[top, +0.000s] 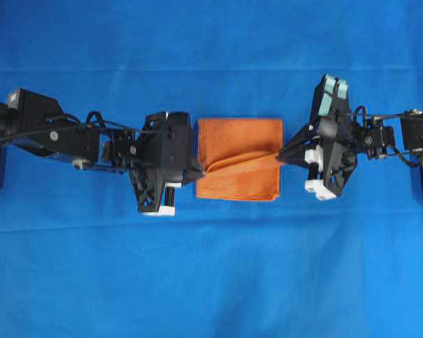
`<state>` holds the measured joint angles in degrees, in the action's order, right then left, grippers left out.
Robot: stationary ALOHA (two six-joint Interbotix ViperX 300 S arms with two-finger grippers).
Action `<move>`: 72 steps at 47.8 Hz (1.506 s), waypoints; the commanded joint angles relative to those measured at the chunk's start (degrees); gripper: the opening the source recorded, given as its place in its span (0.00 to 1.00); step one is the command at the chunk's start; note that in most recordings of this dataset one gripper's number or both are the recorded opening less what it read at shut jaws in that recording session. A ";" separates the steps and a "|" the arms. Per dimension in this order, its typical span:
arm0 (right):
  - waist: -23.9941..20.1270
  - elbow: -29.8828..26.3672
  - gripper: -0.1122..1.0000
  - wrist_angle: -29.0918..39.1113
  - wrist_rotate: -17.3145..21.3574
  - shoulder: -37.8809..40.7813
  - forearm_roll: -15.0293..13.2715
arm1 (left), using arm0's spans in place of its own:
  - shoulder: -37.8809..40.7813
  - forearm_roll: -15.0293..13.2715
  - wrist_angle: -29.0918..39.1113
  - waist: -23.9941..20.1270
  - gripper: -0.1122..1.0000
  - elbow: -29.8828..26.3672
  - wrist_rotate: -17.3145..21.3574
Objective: Fold the orange towel.
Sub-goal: 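Fold the far half of the strip toward the near end with both grippers, then release the towel and retract both grippers outward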
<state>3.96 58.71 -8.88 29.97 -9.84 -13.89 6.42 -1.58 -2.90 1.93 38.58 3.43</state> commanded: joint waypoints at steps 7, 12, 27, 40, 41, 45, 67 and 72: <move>-0.70 -0.88 0.13 -0.79 -0.09 3.25 0.97 | 1.41 0.09 -0.70 0.53 0.11 -0.35 -0.35; -1.05 -1.14 0.13 -1.76 -0.09 5.45 1.58 | 2.72 0.09 -1.93 0.62 0.11 -0.35 -0.35; -1.93 -1.32 0.13 -3.25 -0.09 6.50 2.20 | 3.25 0.09 -3.43 1.05 0.13 -0.18 -0.35; -4.66 -3.60 0.59 -1.23 -0.09 5.27 2.29 | 1.58 0.09 -1.49 1.14 0.63 0.00 -0.35; -4.83 -3.87 0.63 -0.62 -0.09 4.83 2.20 | 1.14 0.09 -0.97 1.14 0.66 0.00 -0.35; -5.62 -4.39 0.65 2.55 -0.09 2.37 2.20 | -1.41 0.09 1.58 1.23 0.67 0.09 -0.35; -8.53 -3.16 0.61 17.84 -0.79 -22.94 -0.35 | -27.16 0.09 8.70 2.90 0.65 8.53 0.35; -8.17 -1.67 0.61 19.69 -0.70 -29.27 -2.20 | -35.24 0.09 7.65 2.64 0.65 12.39 0.53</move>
<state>-4.39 56.87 9.84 29.27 -34.63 -14.94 -22.68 -1.49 5.80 4.66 49.48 3.78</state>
